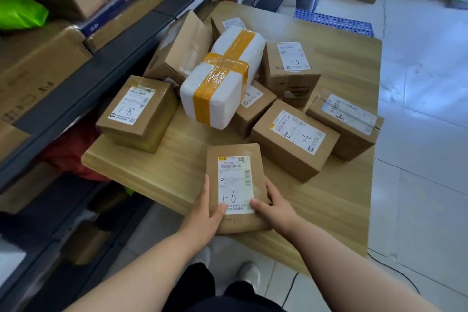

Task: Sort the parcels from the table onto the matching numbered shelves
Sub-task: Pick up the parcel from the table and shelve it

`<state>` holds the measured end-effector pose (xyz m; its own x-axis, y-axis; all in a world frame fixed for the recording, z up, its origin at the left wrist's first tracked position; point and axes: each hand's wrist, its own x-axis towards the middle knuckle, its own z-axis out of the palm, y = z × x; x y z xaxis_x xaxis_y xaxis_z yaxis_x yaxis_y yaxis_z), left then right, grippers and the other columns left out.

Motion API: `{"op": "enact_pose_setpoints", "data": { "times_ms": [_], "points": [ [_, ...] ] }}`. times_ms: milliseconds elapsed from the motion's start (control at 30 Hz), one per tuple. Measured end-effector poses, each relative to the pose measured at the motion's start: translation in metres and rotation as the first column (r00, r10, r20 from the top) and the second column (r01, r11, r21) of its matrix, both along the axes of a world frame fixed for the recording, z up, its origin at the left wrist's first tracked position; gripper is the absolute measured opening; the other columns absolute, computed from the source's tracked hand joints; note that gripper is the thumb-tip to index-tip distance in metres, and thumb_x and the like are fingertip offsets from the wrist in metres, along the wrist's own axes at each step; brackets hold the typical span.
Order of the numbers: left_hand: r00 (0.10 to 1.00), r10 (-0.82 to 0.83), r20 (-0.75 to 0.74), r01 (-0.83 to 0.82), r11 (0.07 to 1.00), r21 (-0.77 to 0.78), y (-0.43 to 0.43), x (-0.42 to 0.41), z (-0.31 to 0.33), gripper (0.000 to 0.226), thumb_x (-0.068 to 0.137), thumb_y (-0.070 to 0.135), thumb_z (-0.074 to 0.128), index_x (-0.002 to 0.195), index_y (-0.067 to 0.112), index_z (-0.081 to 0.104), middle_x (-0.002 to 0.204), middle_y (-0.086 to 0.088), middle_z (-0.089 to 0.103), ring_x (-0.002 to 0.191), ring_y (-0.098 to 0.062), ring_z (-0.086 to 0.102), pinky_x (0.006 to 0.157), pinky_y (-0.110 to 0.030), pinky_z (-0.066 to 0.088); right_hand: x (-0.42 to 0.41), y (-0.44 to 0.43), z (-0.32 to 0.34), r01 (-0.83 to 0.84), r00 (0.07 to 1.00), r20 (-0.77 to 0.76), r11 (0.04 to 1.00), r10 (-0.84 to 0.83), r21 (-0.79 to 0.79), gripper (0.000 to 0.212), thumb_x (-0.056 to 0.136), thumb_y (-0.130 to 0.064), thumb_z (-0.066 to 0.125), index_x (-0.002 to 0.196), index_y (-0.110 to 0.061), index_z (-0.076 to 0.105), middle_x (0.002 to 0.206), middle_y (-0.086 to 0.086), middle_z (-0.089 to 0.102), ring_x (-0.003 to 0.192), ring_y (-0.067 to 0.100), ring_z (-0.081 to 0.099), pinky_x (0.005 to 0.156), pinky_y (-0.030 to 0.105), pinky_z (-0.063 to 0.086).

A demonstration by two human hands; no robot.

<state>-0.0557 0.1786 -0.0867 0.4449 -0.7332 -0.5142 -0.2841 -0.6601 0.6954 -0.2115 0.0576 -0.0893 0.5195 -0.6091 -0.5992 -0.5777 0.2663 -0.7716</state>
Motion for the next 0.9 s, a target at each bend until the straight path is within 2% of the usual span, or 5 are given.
{"op": "enact_pose_setpoints", "data": {
  "times_ms": [233, 433, 700, 800, 900],
  "points": [
    [0.99, 0.133, 0.056, -0.131, 0.991, -0.026, 0.03, -0.001, 0.005, 0.09, 0.092, 0.042, 0.057, 0.15, 0.039, -0.012, 0.153, 0.0, 0.034, 0.132, -0.024, 0.042, 0.104, -0.033, 0.037, 0.009, 0.023, 0.005, -0.026, 0.997, 0.07, 0.998, 0.03, -0.059, 0.089, 0.075, -0.039, 0.069, 0.15, -0.036, 0.022, 0.136, -0.011, 0.053, 0.119, 0.011, 0.055, 0.106, 0.037, 0.043],
    [0.922, 0.361, -0.142, -0.379, 0.916, -0.134, 0.067, 0.024, 0.028, 0.048, 0.09, 0.031, 0.064, 0.134, 0.029, 0.045, 0.134, 0.004, 0.047, 0.112, -0.01, 0.049, 0.083, -0.017, 0.038, 0.035, 0.049, 0.017, -0.084, 0.985, 0.153, 0.996, 0.084, -0.006, 0.101, 0.065, -0.049, 0.078, 0.15, -0.032, 0.027, 0.138, -0.006, 0.053, 0.109, 0.008, 0.062, 0.094, 0.031, 0.052],
    [0.863, 0.456, -0.217, -0.5, 0.829, -0.25, 0.153, 0.093, 0.041, 0.064, 0.086, 0.033, 0.07, 0.143, 0.034, 0.039, 0.14, 0.008, 0.043, 0.121, -0.011, 0.048, 0.076, -0.012, 0.04, 0.115, 0.118, 0.028, -0.09, 0.97, 0.232, 0.995, 0.075, 0.051, 0.091, 0.066, -0.039, 0.082, 0.143, -0.026, 0.036, 0.133, -0.001, 0.057, 0.113, 0.012, 0.06, 0.096, 0.03, 0.051],
    [0.784, 0.528, -0.327, -0.609, 0.755, -0.244, 0.2, 0.122, 0.037, 0.071, 0.081, 0.033, 0.076, 0.141, 0.036, 0.04, 0.141, 0.003, 0.046, 0.119, -0.014, 0.054, 0.07, -0.013, 0.048, 0.155, 0.154, 0.025, -0.157, 0.96, 0.247, 0.984, 0.132, 0.082, 0.061, 0.081, -0.022, 0.076, 0.129, -0.032, 0.039, 0.113, -0.012, 0.06, 0.101, 0.006, 0.061, 0.084, 0.019, 0.053],
    [0.673, 0.61, -0.419, -0.729, 0.642, -0.238, 0.242, 0.141, 0.036, 0.073, 0.08, 0.027, 0.078, 0.142, 0.033, 0.041, 0.14, -0.001, 0.047, 0.113, -0.016, 0.06, 0.066, -0.014, 0.054, 0.194, 0.187, 0.029, -0.26, 0.942, 0.234, 0.964, 0.239, 0.06, 0.074, 0.071, -0.041, 0.08, 0.135, -0.029, 0.044, 0.116, -0.009, 0.064, 0.104, 0.012, 0.064, 0.093, 0.031, 0.052]
  ]
}}
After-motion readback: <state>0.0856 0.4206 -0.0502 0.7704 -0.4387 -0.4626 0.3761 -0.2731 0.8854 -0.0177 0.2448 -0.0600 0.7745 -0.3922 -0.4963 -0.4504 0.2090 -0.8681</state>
